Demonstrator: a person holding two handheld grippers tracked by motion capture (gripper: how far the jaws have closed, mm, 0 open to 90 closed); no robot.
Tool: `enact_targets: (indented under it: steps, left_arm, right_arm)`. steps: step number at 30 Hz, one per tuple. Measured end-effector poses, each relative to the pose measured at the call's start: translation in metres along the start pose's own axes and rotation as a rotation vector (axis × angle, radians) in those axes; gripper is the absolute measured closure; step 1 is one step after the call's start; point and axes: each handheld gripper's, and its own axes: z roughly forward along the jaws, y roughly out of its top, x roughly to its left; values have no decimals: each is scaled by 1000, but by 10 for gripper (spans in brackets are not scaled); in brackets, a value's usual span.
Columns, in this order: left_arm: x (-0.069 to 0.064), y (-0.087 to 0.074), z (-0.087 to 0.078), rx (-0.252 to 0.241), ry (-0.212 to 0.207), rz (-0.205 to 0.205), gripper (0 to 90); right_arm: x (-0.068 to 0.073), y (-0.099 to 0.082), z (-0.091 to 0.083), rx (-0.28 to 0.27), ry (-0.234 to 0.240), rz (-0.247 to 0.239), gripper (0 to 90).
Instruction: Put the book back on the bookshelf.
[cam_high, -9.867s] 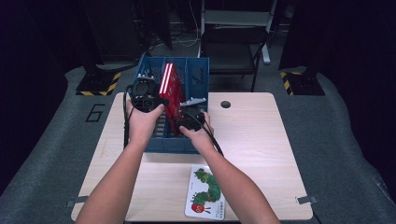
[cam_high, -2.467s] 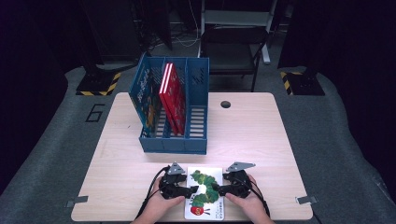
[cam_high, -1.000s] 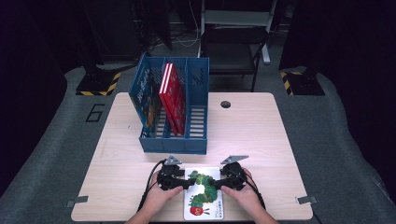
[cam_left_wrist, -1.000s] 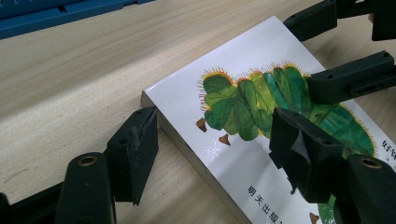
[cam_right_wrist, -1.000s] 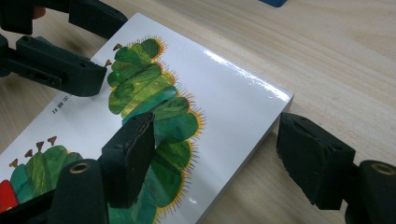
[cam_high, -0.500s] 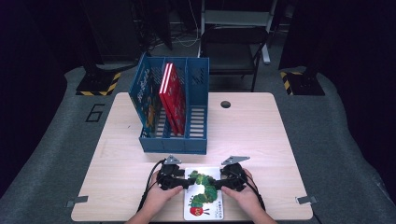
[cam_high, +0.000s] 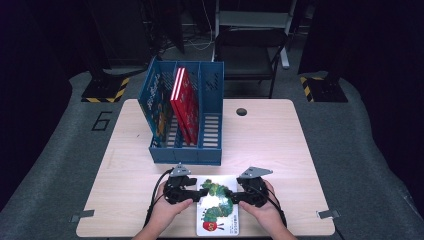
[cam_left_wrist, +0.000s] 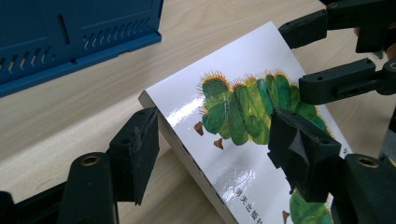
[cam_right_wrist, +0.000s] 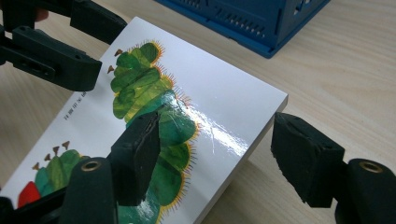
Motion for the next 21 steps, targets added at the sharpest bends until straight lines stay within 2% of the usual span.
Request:
enact_targets:
  steps: [5,10,16,21]
  left_arm:
    - [-3,5,-11,-29,-7,6,340]
    - [-8,10,-20,-54,-6,10,340]
    - [-12,17,-30,-84,-6,33,345]
    - [-15,21,-37,-94,-7,49,355]
  right_arm:
    - [4,5,-9,-44,6,-3,337]
    - [7,10,-16,-69,1,-36,343]
    - [11,17,-27,-105,2,-64,355]
    - [12,21,-34,-127,10,-68,366]
